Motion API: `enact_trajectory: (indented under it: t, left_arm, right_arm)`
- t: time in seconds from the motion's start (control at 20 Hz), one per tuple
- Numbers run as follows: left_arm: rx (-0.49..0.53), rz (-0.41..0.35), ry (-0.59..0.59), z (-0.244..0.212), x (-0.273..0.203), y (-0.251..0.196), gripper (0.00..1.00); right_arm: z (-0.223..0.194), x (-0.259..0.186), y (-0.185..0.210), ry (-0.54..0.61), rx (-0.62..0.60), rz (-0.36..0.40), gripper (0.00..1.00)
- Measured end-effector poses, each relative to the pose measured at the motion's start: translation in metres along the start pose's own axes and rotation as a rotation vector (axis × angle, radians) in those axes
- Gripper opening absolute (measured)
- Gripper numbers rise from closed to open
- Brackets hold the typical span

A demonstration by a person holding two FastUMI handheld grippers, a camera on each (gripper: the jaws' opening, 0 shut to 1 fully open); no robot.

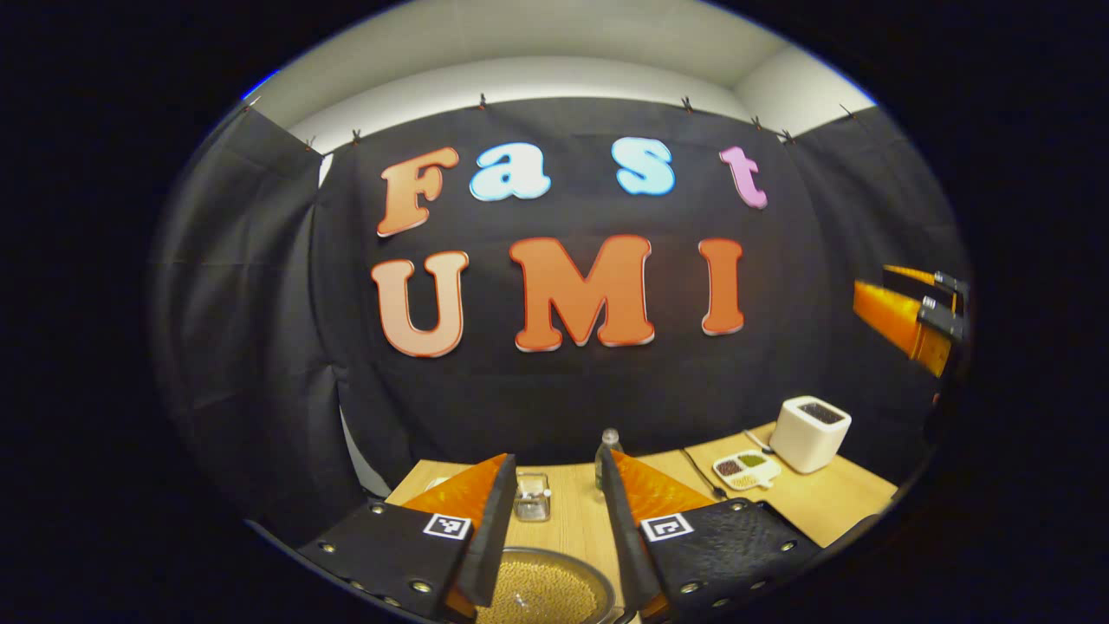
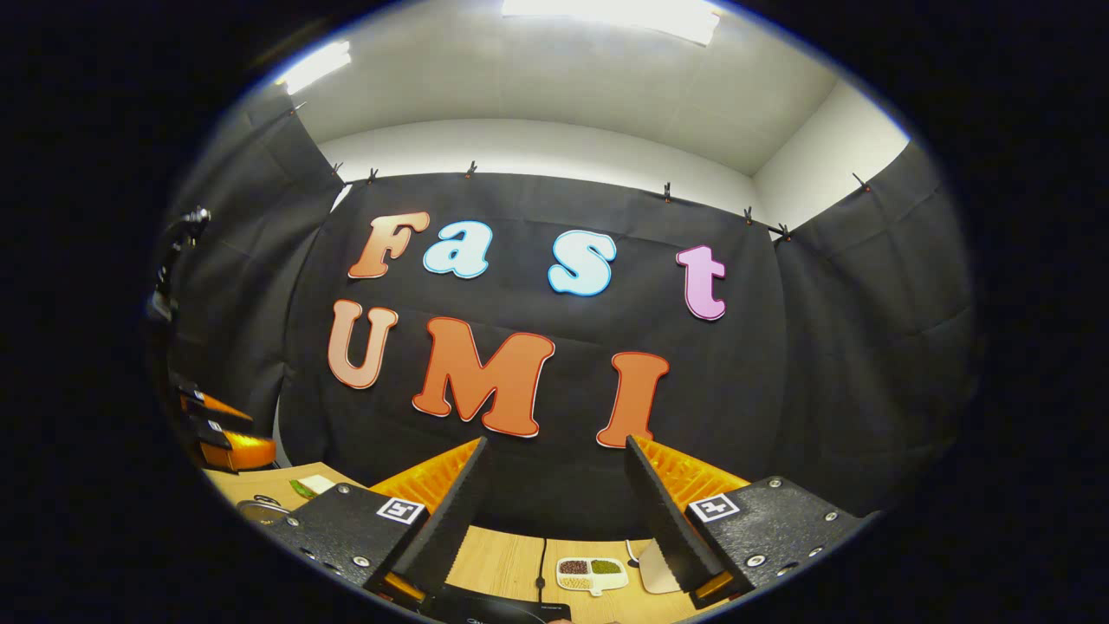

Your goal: First push the handle of the pot to place it horizontally, then grasp the pot with both hands and set it on the induction cooktop.

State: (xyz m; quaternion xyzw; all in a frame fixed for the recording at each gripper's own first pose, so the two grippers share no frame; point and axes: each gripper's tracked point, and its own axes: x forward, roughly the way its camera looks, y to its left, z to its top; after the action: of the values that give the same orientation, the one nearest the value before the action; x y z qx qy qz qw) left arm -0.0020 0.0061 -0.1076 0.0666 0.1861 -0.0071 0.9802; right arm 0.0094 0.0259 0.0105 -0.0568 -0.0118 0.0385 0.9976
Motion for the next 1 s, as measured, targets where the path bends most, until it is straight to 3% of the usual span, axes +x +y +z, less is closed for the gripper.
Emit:
enact_trajectory:
  t: [0.05,0.1,0.25,0.55,1.0]
  left_arm:
    - [0.024,-0.033,0.064,-0.019,0.001,-0.011,0.42]
    - [0.053,-0.067,0.138,-0.041,0.002,-0.02,0.32]
    - [0.14,-0.047,0.323,-0.103,-0.009,-0.014,0.02]
    - [0.122,-0.132,0.6,-0.184,-0.048,-0.034,0.02]
    - [0.013,-0.123,0.936,-0.269,-0.108,-0.037,0.02]
  right_arm:
    - [-0.002,-0.003,-0.002,0.003,0.003,-0.004,0.95]
    - [-0.004,-0.005,-0.005,0.009,0.007,-0.009,0.95]
    - [-0.014,-0.014,-0.012,0.03,0.022,-0.024,0.95]
    - [-0.039,-0.032,-0.031,0.08,0.035,-0.046,0.93]
    - [-0.078,-0.053,-0.059,0.14,0.061,-0.03,0.95]
